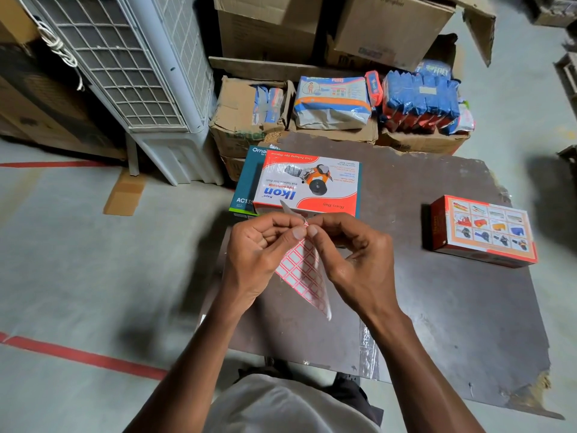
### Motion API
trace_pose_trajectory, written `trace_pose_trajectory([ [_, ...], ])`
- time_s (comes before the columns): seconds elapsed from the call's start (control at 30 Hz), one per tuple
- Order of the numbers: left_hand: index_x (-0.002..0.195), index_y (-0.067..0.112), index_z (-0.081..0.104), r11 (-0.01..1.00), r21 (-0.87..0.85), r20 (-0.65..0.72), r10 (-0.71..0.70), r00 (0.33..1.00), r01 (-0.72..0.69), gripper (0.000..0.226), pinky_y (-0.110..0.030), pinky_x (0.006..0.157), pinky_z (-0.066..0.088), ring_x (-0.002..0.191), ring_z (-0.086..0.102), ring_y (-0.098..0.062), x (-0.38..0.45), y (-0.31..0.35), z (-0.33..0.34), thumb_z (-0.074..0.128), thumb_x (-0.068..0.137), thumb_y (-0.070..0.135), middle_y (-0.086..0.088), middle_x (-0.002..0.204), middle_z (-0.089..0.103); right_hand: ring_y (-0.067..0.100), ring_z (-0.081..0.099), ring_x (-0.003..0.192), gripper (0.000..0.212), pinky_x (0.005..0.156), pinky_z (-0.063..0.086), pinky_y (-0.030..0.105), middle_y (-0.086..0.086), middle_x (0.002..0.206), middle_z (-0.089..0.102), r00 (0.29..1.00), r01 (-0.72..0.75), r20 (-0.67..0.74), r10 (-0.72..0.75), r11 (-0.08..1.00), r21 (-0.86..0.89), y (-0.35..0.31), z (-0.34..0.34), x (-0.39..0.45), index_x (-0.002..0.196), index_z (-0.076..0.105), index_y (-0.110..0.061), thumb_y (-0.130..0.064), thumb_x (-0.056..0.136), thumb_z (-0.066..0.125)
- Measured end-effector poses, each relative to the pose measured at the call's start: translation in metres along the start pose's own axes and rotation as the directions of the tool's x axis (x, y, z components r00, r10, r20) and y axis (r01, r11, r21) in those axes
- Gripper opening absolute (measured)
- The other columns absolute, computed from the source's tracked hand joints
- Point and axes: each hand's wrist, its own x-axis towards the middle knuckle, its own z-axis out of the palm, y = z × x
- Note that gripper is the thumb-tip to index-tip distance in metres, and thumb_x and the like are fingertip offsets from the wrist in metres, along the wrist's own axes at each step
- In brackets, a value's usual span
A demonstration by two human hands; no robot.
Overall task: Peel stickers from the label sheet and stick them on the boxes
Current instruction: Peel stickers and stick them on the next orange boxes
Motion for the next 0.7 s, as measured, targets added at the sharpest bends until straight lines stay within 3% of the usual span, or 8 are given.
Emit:
trace_pose_trajectory([
  [0.23, 0.09, 0.016, 0.077, 0.999, -0.004, 0.002, 0.046, 0.999, -0.046, 0.012, -0.03, 0.079, 0.061, 0.082, 0.075, -0.019, 0.0003, 0.0009, 0.0003, 0.069, 0.086, 0.007, 0.0, 0.087, 0.079, 0.009, 0.074, 0.083, 0.008, 0.074, 0.058, 0.02, -0.007, 0.092, 0.079, 0.999, 0.037, 0.014, -0.037, 0.999, -0.007, -0.0046, -0.0021, 0.0006, 0.1, 0.079, -0.012, -0.012, 0.093, 0.075],
  [0.37, 0.082, 0.04, 0.08, 0.995, 0.081, -0.047, 0.065, 0.997, -0.061, 0.023, -0.025, 0.077, 0.058, 0.083, 0.074, -0.011, 0.0008, 0.0021, -0.0025, 0.075, 0.084, 0.018, 0.012, 0.082, 0.078, 0.005, 0.074, 0.085, 0.011, 0.074, 0.057, 0.016, -0.008, 0.095, 0.078, 0.998, 0.045, 0.05, -0.043, 0.999, -0.031, -0.0048, -0.0025, 0.0003, 0.103, 0.08, -0.012, -0.015, 0.093, 0.075],
  [0.43, 0.083, 0.047, 0.078, 0.989, 0.13, -0.04, 0.071, 0.997, -0.065, 0.014, -0.026, 0.077, 0.059, 0.087, 0.074, -0.013, 0.0007, 0.0015, -0.005, 0.076, 0.082, 0.033, 0.016, 0.083, 0.077, 0.003, 0.073, 0.085, 0.012, 0.075, 0.057, 0.014, -0.009, 0.095, 0.078, 0.997, 0.039, 0.063, -0.036, 0.999, -0.039, -0.0043, -0.0029, 0.0002, 0.103, 0.079, -0.012, -0.017, 0.093, 0.075],
  [0.53, 0.084, 0.049, 0.077, 0.983, 0.167, -0.031, 0.08, 0.996, -0.073, 0.009, -0.026, 0.077, 0.059, 0.087, 0.074, -0.015, 0.0001, 0.0005, -0.007, 0.072, 0.08, 0.042, 0.017, 0.084, 0.077, 0.003, 0.073, 0.084, 0.011, 0.073, 0.057, 0.014, -0.01, 0.093, 0.077, 0.997, 0.04, 0.071, -0.037, 0.998, -0.045, -0.0043, -0.0028, -0.0004, 0.102, 0.079, -0.012, -0.017, 0.093, 0.074],
  [0.7, 0.085, 0.041, 0.076, 0.974, 0.197, 0.008, 0.111, 0.994, -0.11, 0.005, -0.027, 0.075, 0.059, 0.087, 0.074, -0.018, -0.0005, 0.0002, -0.0088, 0.072, 0.083, 0.04, 0.016, 0.086, 0.077, 0.004, 0.072, 0.082, 0.01, 0.072, 0.056, 0.013, -0.008, 0.091, 0.077, 0.997, 0.03, 0.073, -0.026, 0.999, -0.046, -0.0056, -0.0036, 0.0, 0.1, 0.079, -0.012, -0.017, 0.094, 0.074],
])
